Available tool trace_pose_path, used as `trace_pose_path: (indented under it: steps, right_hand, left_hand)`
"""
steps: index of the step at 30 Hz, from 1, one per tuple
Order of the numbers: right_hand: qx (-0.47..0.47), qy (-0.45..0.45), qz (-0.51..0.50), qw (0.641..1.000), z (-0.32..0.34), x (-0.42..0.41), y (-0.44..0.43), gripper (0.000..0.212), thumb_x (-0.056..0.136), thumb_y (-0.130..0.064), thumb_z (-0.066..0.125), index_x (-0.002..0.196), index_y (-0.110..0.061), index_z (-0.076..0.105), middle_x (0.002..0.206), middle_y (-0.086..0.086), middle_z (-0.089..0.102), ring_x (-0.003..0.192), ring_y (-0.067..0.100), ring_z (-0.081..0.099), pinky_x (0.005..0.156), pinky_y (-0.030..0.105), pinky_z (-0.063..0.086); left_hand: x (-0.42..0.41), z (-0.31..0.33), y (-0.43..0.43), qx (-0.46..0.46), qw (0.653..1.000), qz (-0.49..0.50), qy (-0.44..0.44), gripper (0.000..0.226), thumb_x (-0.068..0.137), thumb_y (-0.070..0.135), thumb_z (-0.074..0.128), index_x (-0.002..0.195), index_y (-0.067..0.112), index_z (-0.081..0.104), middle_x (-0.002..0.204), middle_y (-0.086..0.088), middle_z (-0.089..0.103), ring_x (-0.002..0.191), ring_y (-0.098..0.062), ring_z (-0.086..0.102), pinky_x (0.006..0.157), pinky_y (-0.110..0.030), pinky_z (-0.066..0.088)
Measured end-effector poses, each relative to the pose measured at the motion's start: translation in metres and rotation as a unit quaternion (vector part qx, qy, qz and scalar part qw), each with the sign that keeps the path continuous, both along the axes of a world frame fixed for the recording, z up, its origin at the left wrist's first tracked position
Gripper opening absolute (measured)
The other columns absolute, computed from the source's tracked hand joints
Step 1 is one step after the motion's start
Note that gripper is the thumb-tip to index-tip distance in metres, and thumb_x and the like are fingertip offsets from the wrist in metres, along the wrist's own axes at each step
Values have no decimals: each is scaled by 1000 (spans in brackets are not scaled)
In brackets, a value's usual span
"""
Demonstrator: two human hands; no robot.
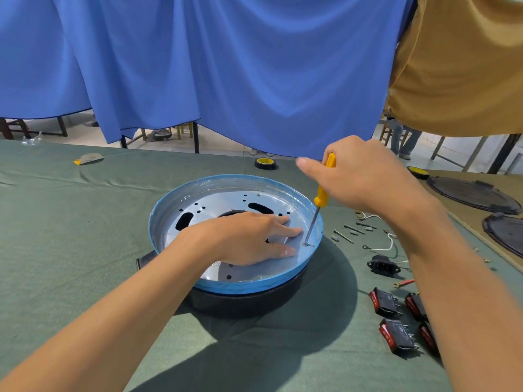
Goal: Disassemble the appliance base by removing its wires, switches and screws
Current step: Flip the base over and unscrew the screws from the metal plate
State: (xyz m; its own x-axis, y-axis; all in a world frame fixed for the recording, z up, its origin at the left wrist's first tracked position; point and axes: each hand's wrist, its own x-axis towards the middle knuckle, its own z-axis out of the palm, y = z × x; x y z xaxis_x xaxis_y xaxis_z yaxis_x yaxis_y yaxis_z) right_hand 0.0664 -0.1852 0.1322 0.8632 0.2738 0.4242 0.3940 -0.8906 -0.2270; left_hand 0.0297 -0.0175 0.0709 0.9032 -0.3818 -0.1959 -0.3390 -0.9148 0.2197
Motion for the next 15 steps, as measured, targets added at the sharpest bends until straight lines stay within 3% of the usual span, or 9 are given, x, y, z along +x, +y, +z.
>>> trace_pose_path:
  steps: [2,5,6,10,15]
  right_hand:
    - [8,-32,-10,999,-1,-1,1,50,90,-58,52,67,-13,56,62,6,52,70,29,53,58,35,38]
    - [17,17,40,999,2,1,-2,16,88,-34,56,77,-23,57,70,0,56,73,22,52,56,31,37]
    - [10,27,41,999,2,1,-3,13,87,-32,54,77,-24,55,71,-1,55,72,20,52,55,31,36]
    - [-5,-27,-6,1000,0,0,-1,41,92,-46,50,69,-12,55,64,7,55,69,30,54,57,35,39]
    - [11,54,41,998,5,0,-5,11,85,-36,55,80,-25,56,75,-1,59,72,16,54,55,30,35]
  left_hand:
    - [0,0,0,1,1000,1,0,53,98,53,36,149,43,24,160,16,10,146,-17,18,117,-44,20]
    - [0,0,1,1,1000,2,2,54,98,54,36,149,44,24,160,17,10,145,-17,21,116,-43,21]
    - [0,0,1,-1,1000,3,3,54,97,54,37,149,44,24,160,17,11,145,-17,22,116,-42,22]
    - [1,0,0,-3,1000,1,0,54,98,53,37,149,43,24,160,16,10,146,-18,20,116,-44,21]
    - [2,-1,1,0,1000,-2,-1,54,98,54,37,149,43,24,160,16,11,145,-18,22,116,-44,22]
